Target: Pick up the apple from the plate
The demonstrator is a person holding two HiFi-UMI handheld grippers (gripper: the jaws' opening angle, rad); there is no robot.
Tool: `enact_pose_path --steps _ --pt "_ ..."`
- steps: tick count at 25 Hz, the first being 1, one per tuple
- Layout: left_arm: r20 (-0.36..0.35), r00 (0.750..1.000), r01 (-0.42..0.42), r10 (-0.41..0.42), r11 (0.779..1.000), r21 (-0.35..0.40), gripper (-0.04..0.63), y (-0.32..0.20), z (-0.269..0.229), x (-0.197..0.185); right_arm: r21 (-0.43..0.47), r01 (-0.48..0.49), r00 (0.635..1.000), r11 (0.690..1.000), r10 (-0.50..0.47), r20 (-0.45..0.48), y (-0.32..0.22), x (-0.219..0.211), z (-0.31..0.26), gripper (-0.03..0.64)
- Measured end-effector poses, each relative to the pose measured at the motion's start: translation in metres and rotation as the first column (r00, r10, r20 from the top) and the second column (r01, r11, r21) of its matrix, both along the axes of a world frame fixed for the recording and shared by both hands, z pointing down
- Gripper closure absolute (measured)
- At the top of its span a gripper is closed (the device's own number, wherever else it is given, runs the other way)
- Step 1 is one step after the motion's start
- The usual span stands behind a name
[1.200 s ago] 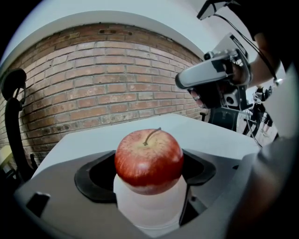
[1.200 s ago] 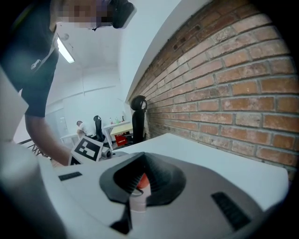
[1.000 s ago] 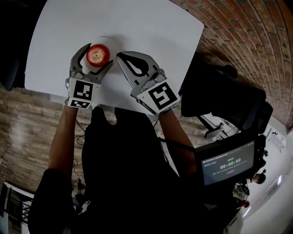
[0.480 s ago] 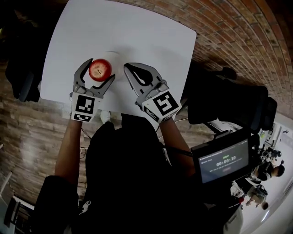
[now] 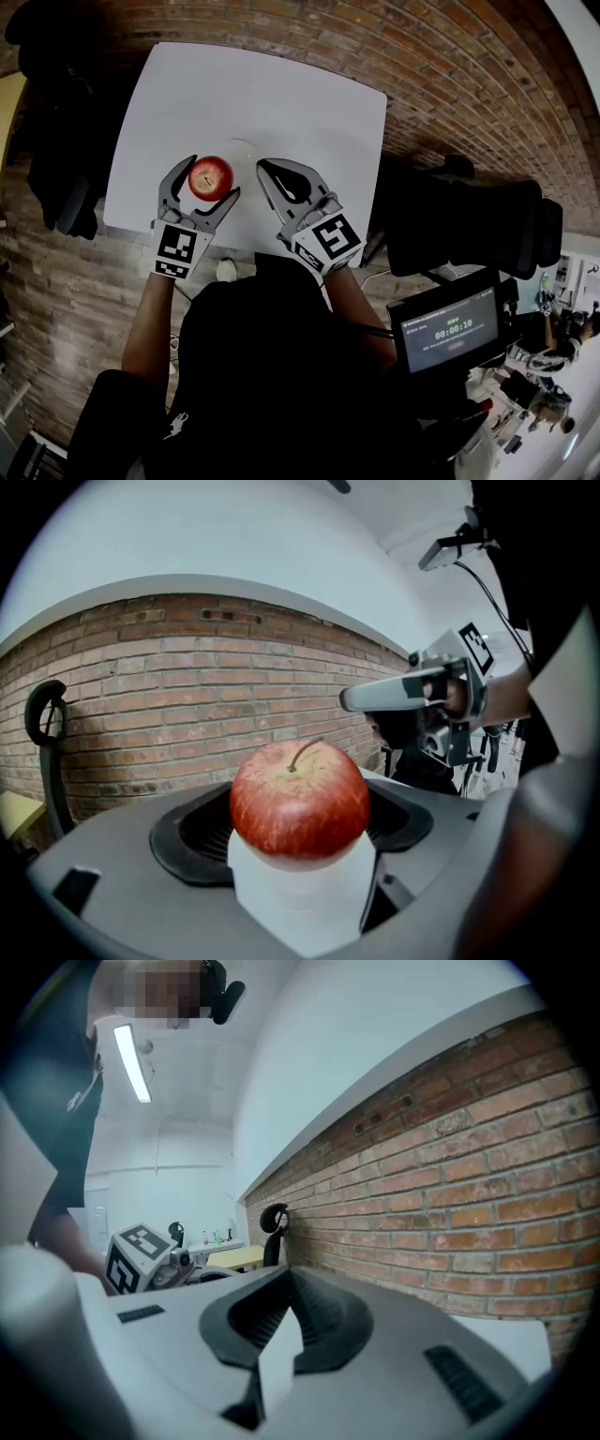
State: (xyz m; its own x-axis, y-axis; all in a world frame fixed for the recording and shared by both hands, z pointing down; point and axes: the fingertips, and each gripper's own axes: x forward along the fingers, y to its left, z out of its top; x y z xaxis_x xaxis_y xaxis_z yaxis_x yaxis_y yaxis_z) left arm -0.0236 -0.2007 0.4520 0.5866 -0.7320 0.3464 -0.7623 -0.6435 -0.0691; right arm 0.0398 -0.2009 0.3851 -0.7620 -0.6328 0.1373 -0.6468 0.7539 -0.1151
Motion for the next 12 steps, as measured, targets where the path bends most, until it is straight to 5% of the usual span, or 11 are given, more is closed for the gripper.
enact_pose_path --steps 12 --pt "0.012 1.0 0.013 -0.014 0.998 0.064 0.183 0.025 -0.039 -0.024 0.058 0.001 1.0 0.998 -0.002 0.012 0.014 -0.014 -0.026 0.615"
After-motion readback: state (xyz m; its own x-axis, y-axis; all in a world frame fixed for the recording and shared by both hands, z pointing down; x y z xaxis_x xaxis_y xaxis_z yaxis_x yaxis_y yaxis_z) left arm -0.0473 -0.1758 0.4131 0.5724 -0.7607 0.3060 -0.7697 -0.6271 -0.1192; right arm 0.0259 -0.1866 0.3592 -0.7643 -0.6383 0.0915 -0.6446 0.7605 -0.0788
